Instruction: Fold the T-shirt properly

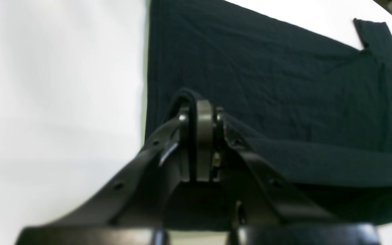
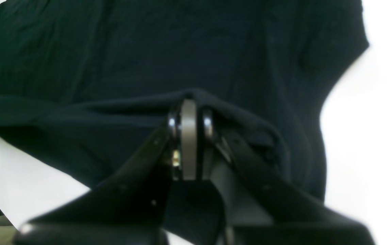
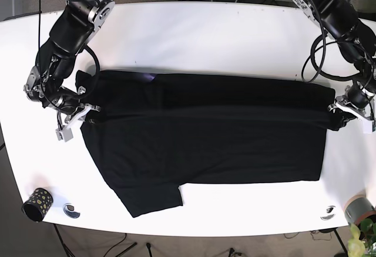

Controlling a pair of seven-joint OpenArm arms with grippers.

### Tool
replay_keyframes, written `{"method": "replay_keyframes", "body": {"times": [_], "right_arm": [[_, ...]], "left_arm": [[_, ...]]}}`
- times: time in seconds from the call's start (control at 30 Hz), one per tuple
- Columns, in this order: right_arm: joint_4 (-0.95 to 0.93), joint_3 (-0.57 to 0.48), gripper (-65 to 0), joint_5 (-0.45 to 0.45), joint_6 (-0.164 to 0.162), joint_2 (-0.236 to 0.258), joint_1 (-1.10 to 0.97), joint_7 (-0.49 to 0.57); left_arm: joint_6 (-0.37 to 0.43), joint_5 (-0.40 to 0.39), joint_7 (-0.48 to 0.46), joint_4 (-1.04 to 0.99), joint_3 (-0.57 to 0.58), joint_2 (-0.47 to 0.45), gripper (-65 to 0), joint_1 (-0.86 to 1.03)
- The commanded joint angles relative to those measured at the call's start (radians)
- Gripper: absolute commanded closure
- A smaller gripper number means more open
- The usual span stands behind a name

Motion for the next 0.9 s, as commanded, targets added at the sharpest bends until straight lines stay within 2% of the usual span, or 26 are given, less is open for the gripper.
{"method": "replay_keyframes", "body": {"times": [0.0, 0.03, 0.1, 0.13, 0.2, 0.23, 0.27, 0.33, 0.37, 0.47, 0.5, 0.73, 0.87], "right_arm": [[-0.012, 0.002, -0.2, 0.016, 0.005, 0.032, 0.034, 0.022], [-0.020, 0.002, -3.3, 0.016, 0.005, 0.032, 0.034, 0.022], [-0.028, 0.002, -13.8, 0.014, 0.005, 0.046, 0.034, 0.022], [-0.029, 0.002, -21.1, 0.014, 0.005, 0.055, 0.034, 0.024], [-0.029, 0.002, -31.5, 0.014, 0.005, 0.068, 0.032, 0.025], [-0.029, 0.002, -36.8, 0.014, 0.005, 0.071, 0.031, 0.028], [-0.029, 0.002, -42.5, 0.014, 0.005, 0.083, 0.031, 0.028], [-0.029, 0.002, -47.9, 0.014, 0.005, 0.108, 0.028, 0.028], [-0.028, 0.002, -49.9, 0.014, 0.005, 0.121, 0.025, 0.028], [-0.022, -0.024, -50.1, 0.014, 0.005, 0.163, -0.005, 0.028], [-0.011, -0.037, -50.1, 0.014, 0.005, 0.175, -0.017, 0.028], [0.100, -0.065, -50.1, 0.014, 0.005, 0.209, -0.123, 0.031], [0.141, -0.068, -50.1, -0.035, 0.005, 0.201, -0.182, 0.081]], "left_arm": [[-0.002, -0.002, -0.030, -0.015, 0.000, -0.024, -0.4, -0.034], [-0.002, 0.006, -0.030, -0.026, 0.000, -0.024, -0.4, -0.040], [-0.002, 0.026, -0.030, -0.051, 0.001, -0.025, -0.6, -0.056], [-0.002, 0.043, -0.030, -0.065, 0.003, -0.030, -0.8, -0.066], [-0.002, 0.066, -0.030, -0.083, 0.008, -0.036, -4.3, -0.085], [-0.002, 0.075, -0.030, -0.092, 0.018, -0.036, -8.3, -0.091], [-0.002, 0.086, -0.030, -0.101, 0.032, -0.036, -15.6, -0.099], [-0.002, 0.098, -0.030, -0.104, 0.044, -0.036, -28.2, -0.105], [-0.002, 0.101, -0.030, -0.103, 0.046, -0.036, -37.5, -0.103], [-0.002, 0.104, -0.030, -0.097, 0.049, -0.036, -54.9, -0.099], [-0.002, 0.104, -0.030, -0.097, 0.049, -0.036, -56.8, -0.097], [-0.002, 0.103, -0.033, -0.078, 0.086, -0.071, -53.2, -0.034], [-0.002, 0.104, -0.145, -0.039, 0.175, -0.090, -52.4, 0.049]]}}
